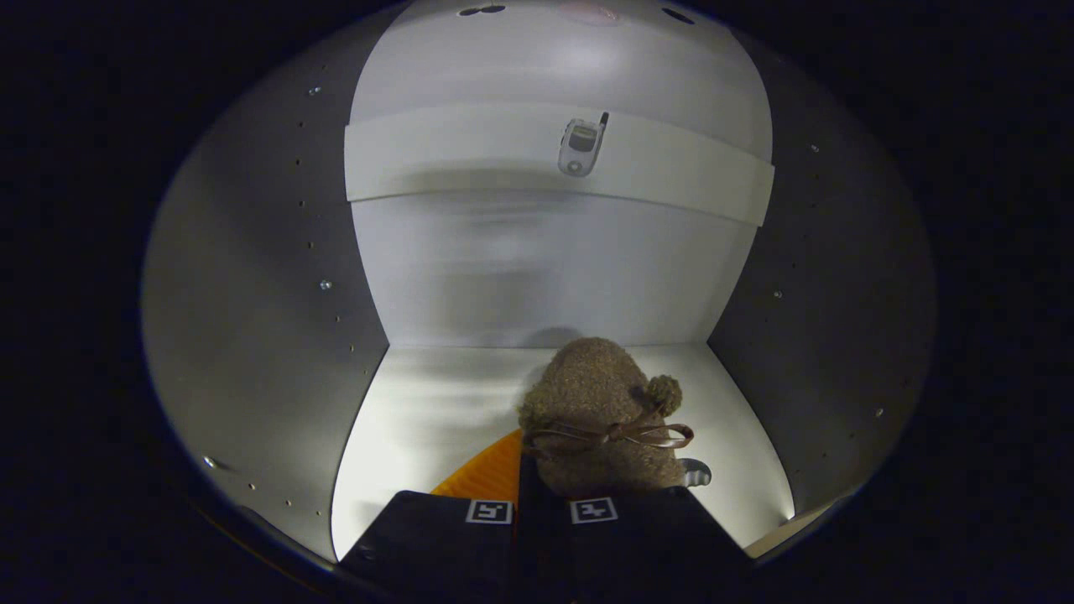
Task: Open the shoe cabinet door, grab the shoes and put them into the shoe cabinet, then close the shoe cabinet door.
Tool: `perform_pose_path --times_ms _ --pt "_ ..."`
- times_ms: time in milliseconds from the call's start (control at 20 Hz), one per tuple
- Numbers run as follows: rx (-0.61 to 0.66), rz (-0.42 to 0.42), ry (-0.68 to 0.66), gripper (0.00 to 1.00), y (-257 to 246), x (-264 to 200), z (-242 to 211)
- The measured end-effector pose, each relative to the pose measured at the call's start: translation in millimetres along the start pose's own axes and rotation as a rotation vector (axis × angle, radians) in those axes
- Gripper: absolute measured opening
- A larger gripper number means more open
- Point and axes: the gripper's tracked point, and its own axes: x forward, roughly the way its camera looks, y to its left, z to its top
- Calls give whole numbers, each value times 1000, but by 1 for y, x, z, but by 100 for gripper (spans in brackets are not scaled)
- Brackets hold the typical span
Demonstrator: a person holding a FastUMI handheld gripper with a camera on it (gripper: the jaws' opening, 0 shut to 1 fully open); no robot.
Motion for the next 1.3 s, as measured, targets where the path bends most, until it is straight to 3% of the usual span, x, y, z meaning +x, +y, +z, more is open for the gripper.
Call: perform_pose_path --times_ms 250,350,700,900,1100,1300 --pt "-23 -9 0 15 -1 2 -3" --pt "-37 1 0 21 0 -4 -4" --pt "-55 53 6 77 10 -35 -9" --pt "-54 70 -31 84 5 -59 -3" --pt "-26 96 -103 97 -2 -92 8" --pt "5 106 -234 98 -16 -138 31"
